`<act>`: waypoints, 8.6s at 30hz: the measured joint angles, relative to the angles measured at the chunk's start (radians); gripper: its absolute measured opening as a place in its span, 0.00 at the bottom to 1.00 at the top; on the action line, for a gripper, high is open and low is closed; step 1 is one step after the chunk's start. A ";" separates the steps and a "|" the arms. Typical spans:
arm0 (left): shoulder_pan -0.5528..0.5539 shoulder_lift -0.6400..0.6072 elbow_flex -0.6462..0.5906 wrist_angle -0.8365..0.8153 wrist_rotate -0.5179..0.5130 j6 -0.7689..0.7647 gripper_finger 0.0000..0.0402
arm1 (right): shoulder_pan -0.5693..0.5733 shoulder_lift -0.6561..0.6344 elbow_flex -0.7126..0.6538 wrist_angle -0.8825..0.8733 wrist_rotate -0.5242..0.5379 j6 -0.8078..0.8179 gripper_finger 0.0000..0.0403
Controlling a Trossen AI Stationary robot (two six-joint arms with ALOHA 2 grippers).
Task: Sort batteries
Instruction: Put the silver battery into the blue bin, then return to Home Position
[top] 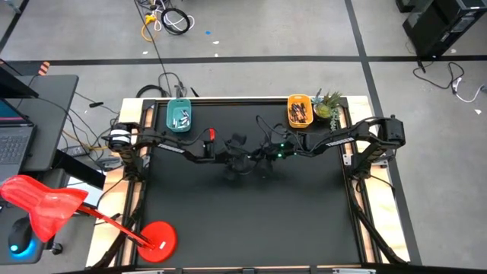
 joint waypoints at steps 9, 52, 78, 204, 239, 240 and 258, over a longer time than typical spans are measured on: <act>0.011 -0.031 -0.001 -0.335 -0.325 -0.151 0.07 | -0.035 -0.028 0.000 -0.108 0.121 -0.011 0.43; 0.570 -0.578 -0.221 -0.622 -0.288 -0.528 0.42 | 0.137 -0.124 -0.023 -0.157 0.402 -0.095 0.39; 0.095 -1.040 -0.970 0.603 -0.207 -0.828 0.05 | -0.122 -0.752 -0.740 0.584 0.275 -0.082 0.30; -0.059 -1.675 -0.970 -0.033 -0.161 -0.680 0.05 | -0.130 -0.749 -0.739 0.548 0.330 -0.115 0.30; -0.059 -1.675 -0.970 -0.033 -0.161 -0.680 0.05 | -0.095 -1.371 -0.742 0.126 0.330 -0.115 0.30; -0.059 -1.675 -0.970 -0.033 -0.161 -0.680 0.05 | -0.095 -1.396 -0.742 0.128 0.330 -0.116 0.30; -0.059 -1.674 -0.970 -0.033 -0.161 -0.680 0.05 | -0.093 -1.581 -0.741 -0.109 0.330 -0.116 0.31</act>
